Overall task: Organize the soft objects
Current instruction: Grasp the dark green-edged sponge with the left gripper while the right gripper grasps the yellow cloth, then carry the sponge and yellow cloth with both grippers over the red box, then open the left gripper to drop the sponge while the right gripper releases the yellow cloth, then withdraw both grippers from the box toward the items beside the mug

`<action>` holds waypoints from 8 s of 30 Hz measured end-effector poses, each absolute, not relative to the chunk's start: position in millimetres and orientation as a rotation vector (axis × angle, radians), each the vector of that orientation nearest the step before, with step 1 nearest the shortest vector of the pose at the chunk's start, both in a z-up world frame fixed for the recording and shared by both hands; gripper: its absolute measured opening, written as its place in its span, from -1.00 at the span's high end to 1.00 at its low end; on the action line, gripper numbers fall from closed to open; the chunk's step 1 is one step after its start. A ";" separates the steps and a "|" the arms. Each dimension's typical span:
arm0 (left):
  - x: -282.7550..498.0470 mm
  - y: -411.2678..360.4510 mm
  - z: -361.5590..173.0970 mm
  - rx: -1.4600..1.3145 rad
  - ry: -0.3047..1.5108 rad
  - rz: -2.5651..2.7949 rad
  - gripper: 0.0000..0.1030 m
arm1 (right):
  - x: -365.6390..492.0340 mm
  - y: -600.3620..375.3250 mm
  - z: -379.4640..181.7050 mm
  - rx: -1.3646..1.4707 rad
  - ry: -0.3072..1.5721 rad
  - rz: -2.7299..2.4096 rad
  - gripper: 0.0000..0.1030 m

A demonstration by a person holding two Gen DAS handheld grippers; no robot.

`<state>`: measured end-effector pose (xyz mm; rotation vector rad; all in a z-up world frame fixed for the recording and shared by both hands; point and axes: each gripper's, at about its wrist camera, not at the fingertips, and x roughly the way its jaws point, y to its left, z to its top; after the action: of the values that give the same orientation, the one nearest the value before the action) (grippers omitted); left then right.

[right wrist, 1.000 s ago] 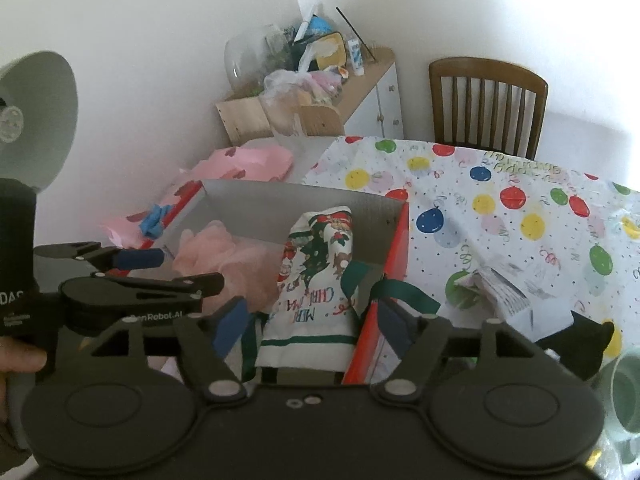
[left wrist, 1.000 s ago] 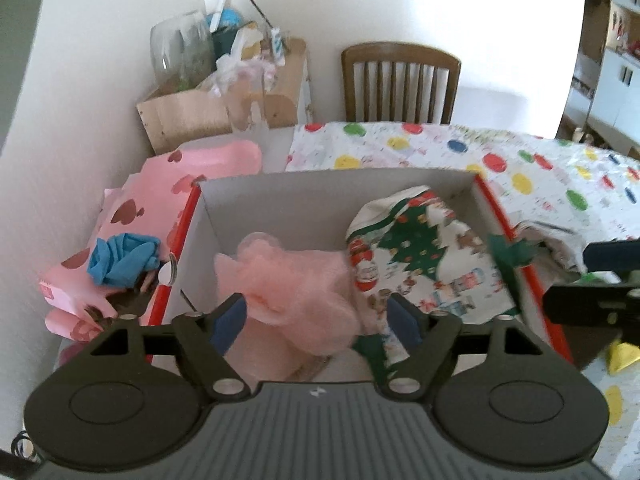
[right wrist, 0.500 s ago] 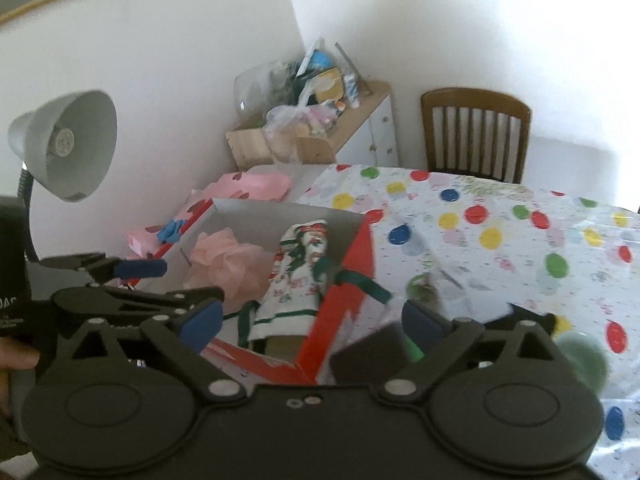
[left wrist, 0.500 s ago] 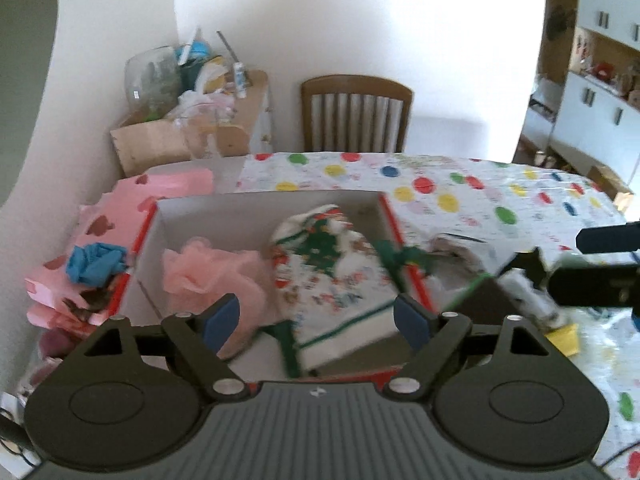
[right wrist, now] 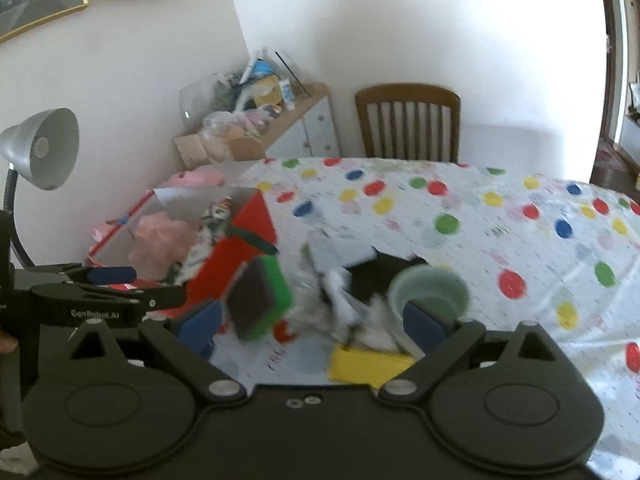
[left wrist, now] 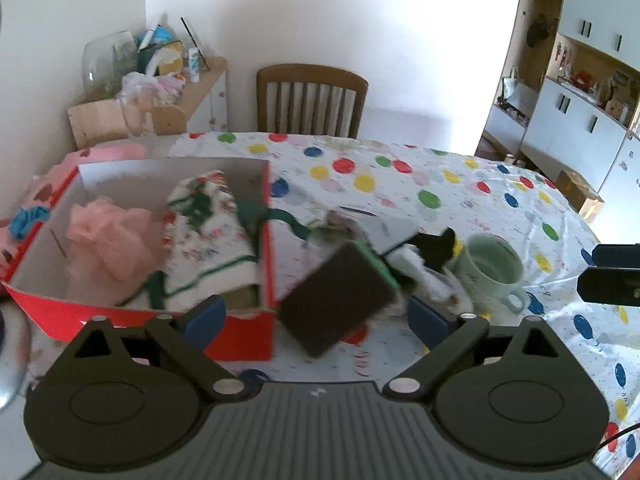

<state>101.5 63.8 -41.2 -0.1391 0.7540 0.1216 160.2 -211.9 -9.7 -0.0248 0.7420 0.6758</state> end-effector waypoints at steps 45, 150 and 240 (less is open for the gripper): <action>189.1 23.4 -118.2 0.206 0.781 -0.044 -0.97 | 190.0 -140.9 -146.8 -0.681 0.742 0.857 -0.20; 147.6 229.6 2.4 -0.230 0.750 0.347 -0.62 | 217.6 4.6 -9.9 -0.058 0.811 0.945 0.27; 118.6 167.2 -37.3 -0.136 0.769 0.302 -0.85 | 173.9 -93.3 -12.9 -0.093 0.730 0.924 -0.85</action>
<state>118.6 167.2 -37.3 -0.1362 0.7687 0.3023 173.9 -93.3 -12.9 -0.0934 0.7298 0.9241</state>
